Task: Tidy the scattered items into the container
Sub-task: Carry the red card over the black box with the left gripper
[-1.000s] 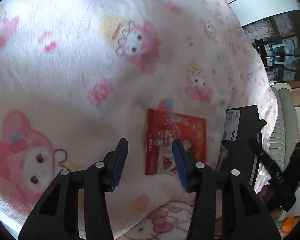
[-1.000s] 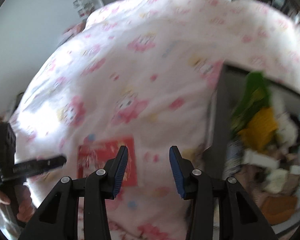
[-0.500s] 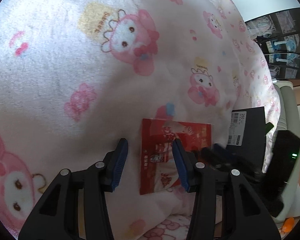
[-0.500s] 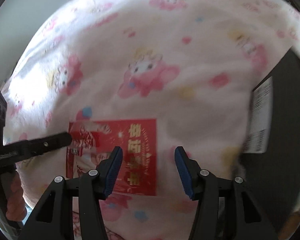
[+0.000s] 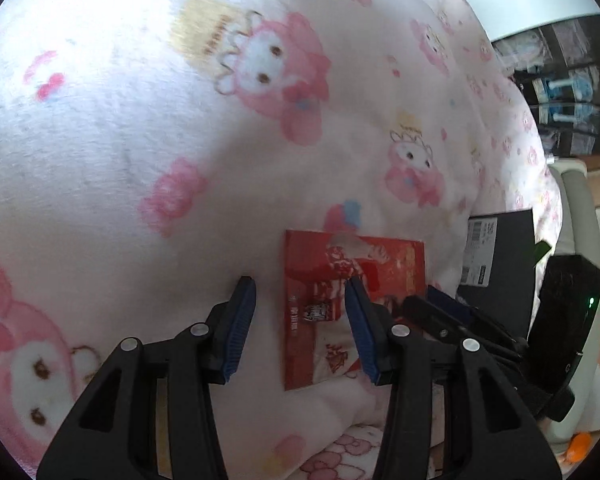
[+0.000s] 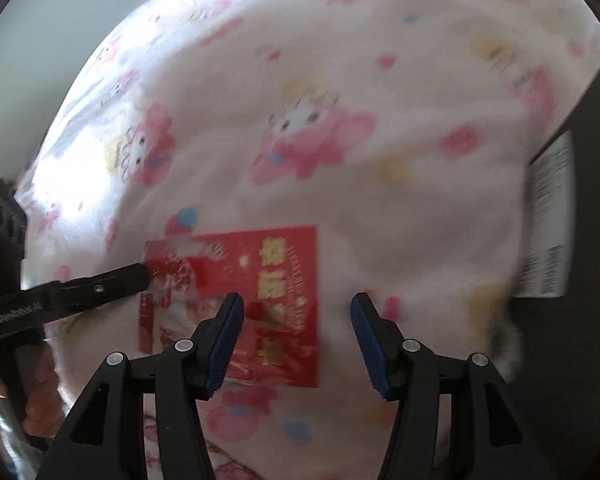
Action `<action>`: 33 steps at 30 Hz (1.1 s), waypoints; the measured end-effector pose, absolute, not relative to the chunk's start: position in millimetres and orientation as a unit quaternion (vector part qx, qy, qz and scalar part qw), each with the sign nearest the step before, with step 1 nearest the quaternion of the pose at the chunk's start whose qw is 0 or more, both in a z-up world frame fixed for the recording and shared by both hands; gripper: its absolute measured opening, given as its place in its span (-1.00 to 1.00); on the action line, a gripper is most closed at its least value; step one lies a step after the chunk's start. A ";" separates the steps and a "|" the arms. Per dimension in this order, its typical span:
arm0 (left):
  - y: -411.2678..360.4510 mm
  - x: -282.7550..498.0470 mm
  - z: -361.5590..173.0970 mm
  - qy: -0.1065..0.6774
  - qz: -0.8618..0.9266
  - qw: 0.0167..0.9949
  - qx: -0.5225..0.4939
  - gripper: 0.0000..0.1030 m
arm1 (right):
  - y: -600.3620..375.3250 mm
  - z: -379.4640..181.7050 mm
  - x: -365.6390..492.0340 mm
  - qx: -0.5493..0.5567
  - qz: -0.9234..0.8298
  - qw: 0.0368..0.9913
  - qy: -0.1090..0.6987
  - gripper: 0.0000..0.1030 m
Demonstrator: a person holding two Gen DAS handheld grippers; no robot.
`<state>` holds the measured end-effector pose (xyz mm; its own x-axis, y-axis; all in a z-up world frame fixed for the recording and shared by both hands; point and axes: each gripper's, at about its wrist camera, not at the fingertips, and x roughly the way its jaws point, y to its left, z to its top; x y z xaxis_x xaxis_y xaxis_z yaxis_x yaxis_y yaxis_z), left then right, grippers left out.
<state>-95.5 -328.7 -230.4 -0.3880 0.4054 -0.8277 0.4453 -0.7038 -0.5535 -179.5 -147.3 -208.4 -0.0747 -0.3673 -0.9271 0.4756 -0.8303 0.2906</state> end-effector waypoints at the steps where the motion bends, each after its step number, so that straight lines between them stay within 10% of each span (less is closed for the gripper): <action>1: -325.0 -97.7 -230.3 0.386 -0.737 0.008 0.555 -0.10 | -148.4 -211.4 -179.4 0.620 -0.725 0.297 0.037 0.02; 20: -190.5 -94.2 -71.8 0.301 -0.811 -0.130 0.485 -0.10 | -5.8 -66.1 -129.7 0.512 -0.807 0.291 -0.036 0.01; 33: -16.9 -174.4 -99.2 0.267 -0.767 -0.220 0.540 -0.08 | 181.3 -75.1 -161.5 0.510 -0.839 0.175 -0.074 0.03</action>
